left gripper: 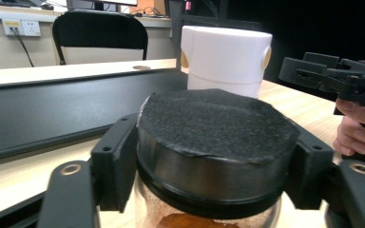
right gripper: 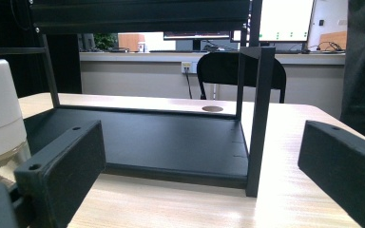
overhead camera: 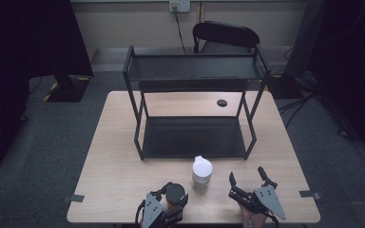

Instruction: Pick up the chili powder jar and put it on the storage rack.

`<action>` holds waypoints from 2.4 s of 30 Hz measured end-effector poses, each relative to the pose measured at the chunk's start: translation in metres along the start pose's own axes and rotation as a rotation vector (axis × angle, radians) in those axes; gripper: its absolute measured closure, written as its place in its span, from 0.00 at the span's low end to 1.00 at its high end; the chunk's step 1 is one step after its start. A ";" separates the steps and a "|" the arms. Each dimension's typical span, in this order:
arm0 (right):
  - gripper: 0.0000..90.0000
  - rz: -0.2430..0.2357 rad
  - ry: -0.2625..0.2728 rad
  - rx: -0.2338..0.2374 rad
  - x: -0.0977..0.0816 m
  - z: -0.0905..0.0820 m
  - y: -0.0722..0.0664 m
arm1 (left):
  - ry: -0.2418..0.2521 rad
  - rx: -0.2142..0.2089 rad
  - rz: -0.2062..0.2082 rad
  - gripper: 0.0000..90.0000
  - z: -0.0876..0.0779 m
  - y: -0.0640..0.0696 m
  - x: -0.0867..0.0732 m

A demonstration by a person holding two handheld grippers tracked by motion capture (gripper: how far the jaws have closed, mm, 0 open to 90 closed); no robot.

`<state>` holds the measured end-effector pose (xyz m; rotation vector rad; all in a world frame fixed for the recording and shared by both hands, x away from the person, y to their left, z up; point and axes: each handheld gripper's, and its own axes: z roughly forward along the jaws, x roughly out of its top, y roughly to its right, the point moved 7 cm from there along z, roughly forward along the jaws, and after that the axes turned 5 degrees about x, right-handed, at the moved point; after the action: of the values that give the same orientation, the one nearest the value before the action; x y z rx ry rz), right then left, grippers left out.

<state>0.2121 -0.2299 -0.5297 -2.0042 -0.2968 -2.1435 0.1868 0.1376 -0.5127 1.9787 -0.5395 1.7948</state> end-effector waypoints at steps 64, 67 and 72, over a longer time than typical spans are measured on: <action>0.01 0.000 0.000 0.000 0.000 0.000 0.000 | 0.094 -0.036 0.048 0.39 -0.019 -0.036 0.073; 0.01 0.000 0.000 0.000 0.000 0.000 0.000 | 0.104 -0.034 0.059 0.39 -0.018 -0.039 0.080; 0.01 0.000 0.000 0.000 0.000 0.000 0.000 | 0.117 -0.042 0.075 0.39 -0.012 -0.045 0.098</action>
<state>0.2121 -0.2298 -0.5297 -2.0043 -0.2967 -2.1436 0.2106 0.1804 -0.4157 1.8350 -0.6153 1.9143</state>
